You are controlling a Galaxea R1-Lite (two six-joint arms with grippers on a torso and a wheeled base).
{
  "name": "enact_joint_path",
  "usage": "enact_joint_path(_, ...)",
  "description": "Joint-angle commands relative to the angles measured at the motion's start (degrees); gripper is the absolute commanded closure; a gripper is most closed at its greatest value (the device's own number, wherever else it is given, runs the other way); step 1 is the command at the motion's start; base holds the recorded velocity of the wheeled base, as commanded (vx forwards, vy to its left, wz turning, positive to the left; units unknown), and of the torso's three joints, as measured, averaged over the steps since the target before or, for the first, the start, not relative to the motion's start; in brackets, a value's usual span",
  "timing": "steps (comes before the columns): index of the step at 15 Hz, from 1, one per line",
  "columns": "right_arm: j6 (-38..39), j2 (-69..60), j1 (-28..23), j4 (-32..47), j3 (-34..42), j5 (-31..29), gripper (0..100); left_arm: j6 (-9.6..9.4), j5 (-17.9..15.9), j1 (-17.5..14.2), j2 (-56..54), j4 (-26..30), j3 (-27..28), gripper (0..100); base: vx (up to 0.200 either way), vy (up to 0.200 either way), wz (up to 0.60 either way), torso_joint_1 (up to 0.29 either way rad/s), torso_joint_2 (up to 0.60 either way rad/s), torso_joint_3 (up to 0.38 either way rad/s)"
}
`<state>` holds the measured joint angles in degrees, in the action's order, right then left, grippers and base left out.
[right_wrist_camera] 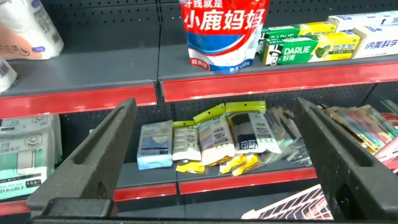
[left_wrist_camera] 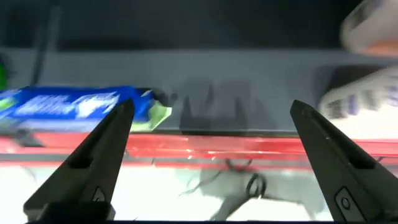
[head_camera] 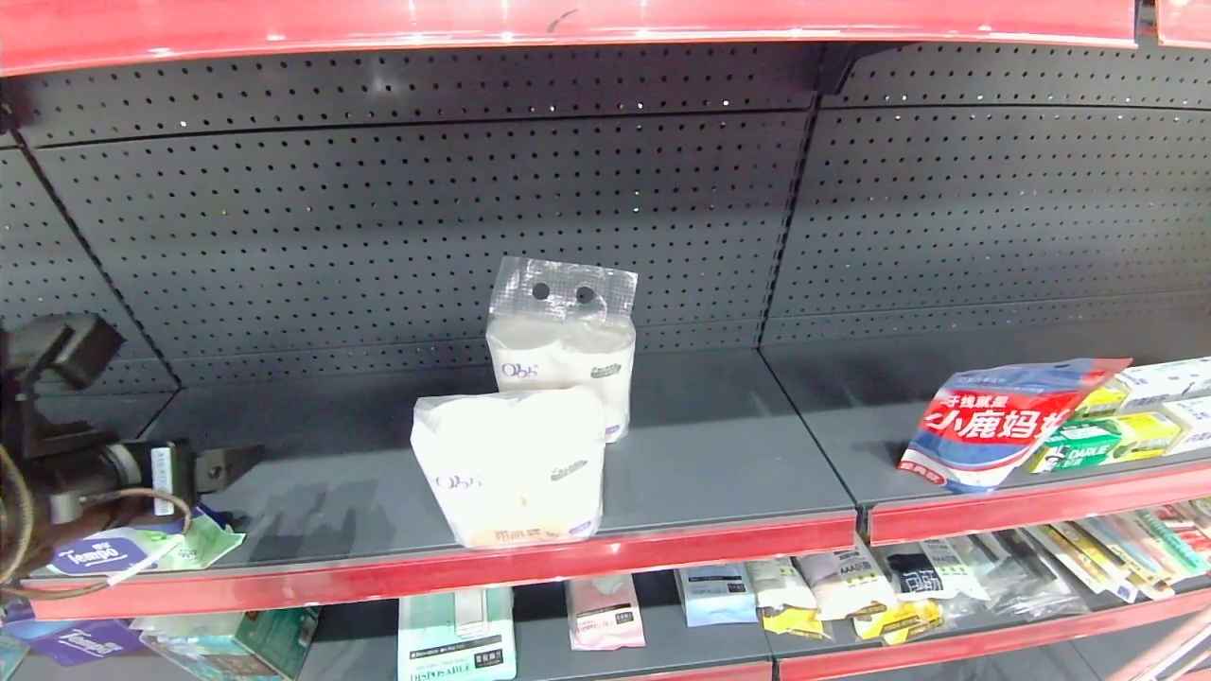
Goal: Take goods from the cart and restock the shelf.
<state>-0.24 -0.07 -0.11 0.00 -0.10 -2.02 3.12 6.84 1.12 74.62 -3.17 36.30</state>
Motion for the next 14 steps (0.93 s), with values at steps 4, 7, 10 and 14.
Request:
enact_joint_path(4,-0.02,0.07,0.02,0.0,0.01,0.0,0,-0.92,-2.18,3.45,15.12,-0.96,3.6,0,0.0,0.0,0.0,0.0,0.0,0.0)
enact_joint_path(7,-0.02,0.07,0.02,0.0,0.01,0.0,0,-0.84,-2.09,6.09,19.34,-3.51,4.13,0,0.0,0.0,0.0,0.0,0.0,0.0)
enact_joint_path(10,-0.02,0.07,0.02,0.0,0.01,0.0,0,-0.84,-2.09,6.96,23.99,-8.17,3.77,0,0.0,0.0,0.0,0.0,0.0,0.0)
enact_joint_path(14,-0.02,0.07,0.02,0.0,0.01,0.0,0,-0.75,-2.18,8.46,27.95,-11.33,3.86,0,0.0,0.0,0.0,0.0,0.0,0.0)
